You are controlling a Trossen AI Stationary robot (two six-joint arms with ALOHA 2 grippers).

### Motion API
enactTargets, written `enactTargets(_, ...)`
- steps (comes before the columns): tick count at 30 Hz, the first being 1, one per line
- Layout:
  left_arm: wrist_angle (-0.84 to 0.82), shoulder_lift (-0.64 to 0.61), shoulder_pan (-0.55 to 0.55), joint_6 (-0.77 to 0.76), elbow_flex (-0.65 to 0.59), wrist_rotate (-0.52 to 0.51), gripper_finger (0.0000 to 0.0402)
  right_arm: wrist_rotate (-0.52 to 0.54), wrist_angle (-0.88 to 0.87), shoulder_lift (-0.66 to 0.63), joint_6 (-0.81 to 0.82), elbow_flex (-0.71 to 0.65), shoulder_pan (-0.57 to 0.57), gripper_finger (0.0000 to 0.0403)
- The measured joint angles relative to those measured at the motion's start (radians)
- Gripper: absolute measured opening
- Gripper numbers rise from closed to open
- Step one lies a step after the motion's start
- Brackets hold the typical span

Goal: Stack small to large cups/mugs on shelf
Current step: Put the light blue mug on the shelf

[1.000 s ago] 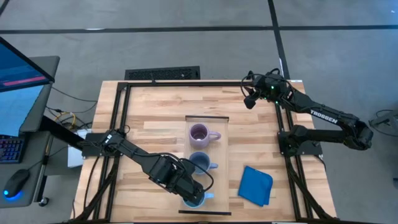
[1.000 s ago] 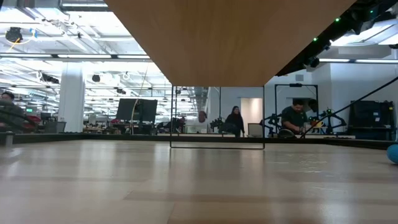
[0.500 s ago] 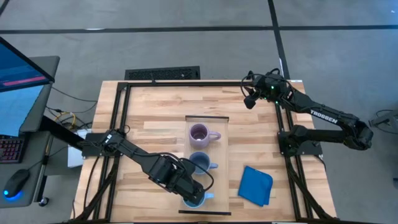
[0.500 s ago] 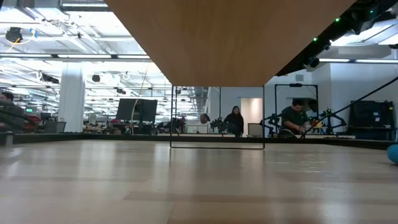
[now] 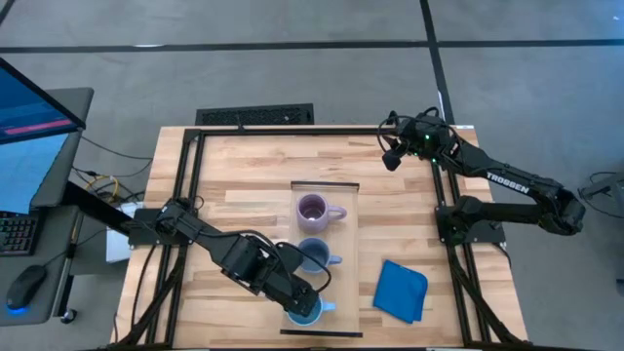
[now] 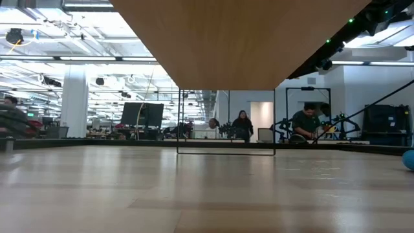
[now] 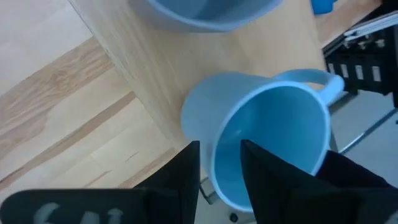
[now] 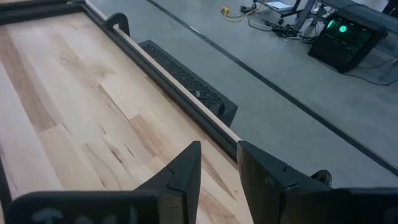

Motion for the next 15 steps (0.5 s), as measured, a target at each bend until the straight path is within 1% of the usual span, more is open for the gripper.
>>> enactTargets(7,-0.025,-0.065,-0.002,0.000,0.000,-0.044,0.0105,0.000,0.000,0.000,-0.014,0.000,0.000,0.0127)
enactTargets(9,-0.059,-0.086,-0.003,0.002,0.000,-0.085,0.0105,0.000,0.000,0.000,-0.014,0.000,0.000,0.0127)
enactTargets(12,-0.113,-0.125,-0.004,0.048,0.000,-0.203,0.0105,0.000,0.000,0.000,-0.008,0.000,0.000,0.0127)
enactTargets(15,-0.108,-0.158,-0.004,0.183,-0.003,-0.375,0.0105,-0.005,-0.001,-0.001,0.028,0.000,0.009,0.0127)
